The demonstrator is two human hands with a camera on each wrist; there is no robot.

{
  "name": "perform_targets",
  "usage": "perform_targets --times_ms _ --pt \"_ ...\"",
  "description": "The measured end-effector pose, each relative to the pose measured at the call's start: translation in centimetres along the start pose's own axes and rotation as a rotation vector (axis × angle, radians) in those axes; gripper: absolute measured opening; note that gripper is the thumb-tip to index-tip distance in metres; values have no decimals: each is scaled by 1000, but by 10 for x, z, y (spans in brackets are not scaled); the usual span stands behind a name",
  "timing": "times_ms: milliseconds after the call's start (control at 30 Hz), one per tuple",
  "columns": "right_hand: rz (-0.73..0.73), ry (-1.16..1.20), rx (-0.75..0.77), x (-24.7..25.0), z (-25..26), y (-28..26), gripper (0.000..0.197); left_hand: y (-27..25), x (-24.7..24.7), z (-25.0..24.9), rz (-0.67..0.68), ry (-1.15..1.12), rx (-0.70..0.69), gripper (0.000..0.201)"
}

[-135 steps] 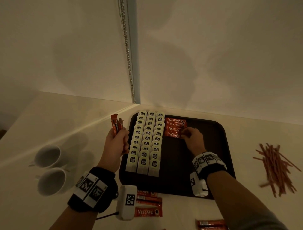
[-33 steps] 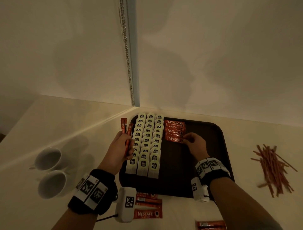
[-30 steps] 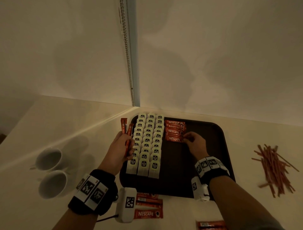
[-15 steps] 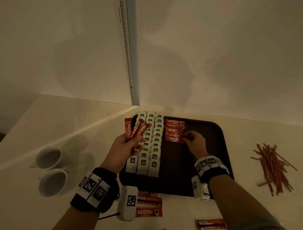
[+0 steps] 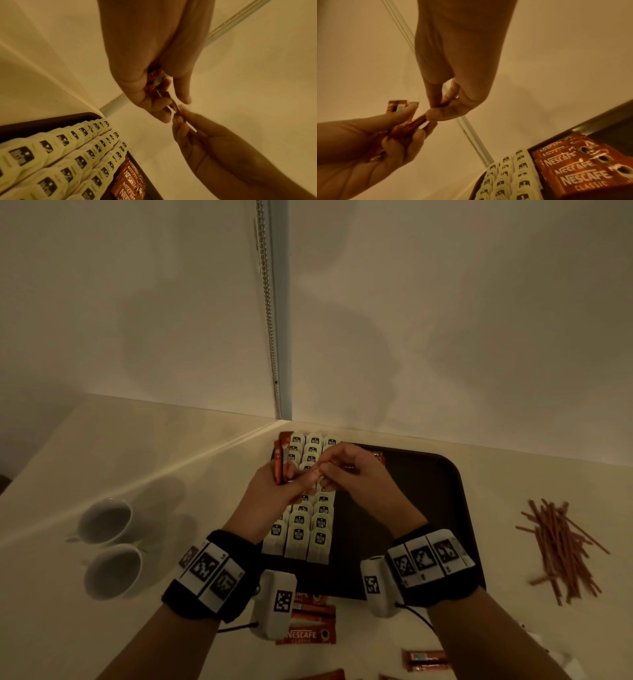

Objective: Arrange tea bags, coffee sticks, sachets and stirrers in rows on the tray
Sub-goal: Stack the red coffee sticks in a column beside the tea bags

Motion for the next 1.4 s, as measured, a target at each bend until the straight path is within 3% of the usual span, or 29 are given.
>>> perform_targets --times_ms 167,267,433,533,667,833,1000,1133,1200,1267,1400 --pt "-35 258 -31 4 -7 -6 30 -4 17 -4 -136 -208 -9 6" --pt "-80 324 -34 3 -9 -11 27 -7 14 -8 -131 -251 -8 9" --pt "-128 175 3 6 0 -13 15 -10 17 -8 -141 -211 -36 9" --pt "-161 321 -13 12 3 -12 21 -11 11 -3 -98 -190 0 6" --pt "-114 509 -106 9 9 -8 25 -15 6 2 -116 -207 48 21" --pt "24 -89 -36 6 30 -8 38 -9 4 -4 -118 -309 -19 20" --pt "94 -285 63 4 45 -5 32 -5 4 -14 -74 -331 -101 33" --pt "-127 -260 149 28 59 -7 20 -6 9 -12 -108 -360 -96 30" --pt "-193 -239 199 35 64 -10 18 -7 6 -12 -96 -385 -99 19" --pt "-224 -269 249 35 69 -13 16 -9 0 -14 -58 -396 -101 12" --pt "-203 -238 276 30 73 -15 13 -10 -7 -21 -33 -424 -127 20"
Point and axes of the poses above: each hand's wrist, its own y-axis towards the middle knuckle, its own x-axis out of the back of the hand, z = x × y, the point moved 9 cm from there along y, towards the middle knuckle, and after that the axes turned 9 degrees about -y, right-handed, at the moved point
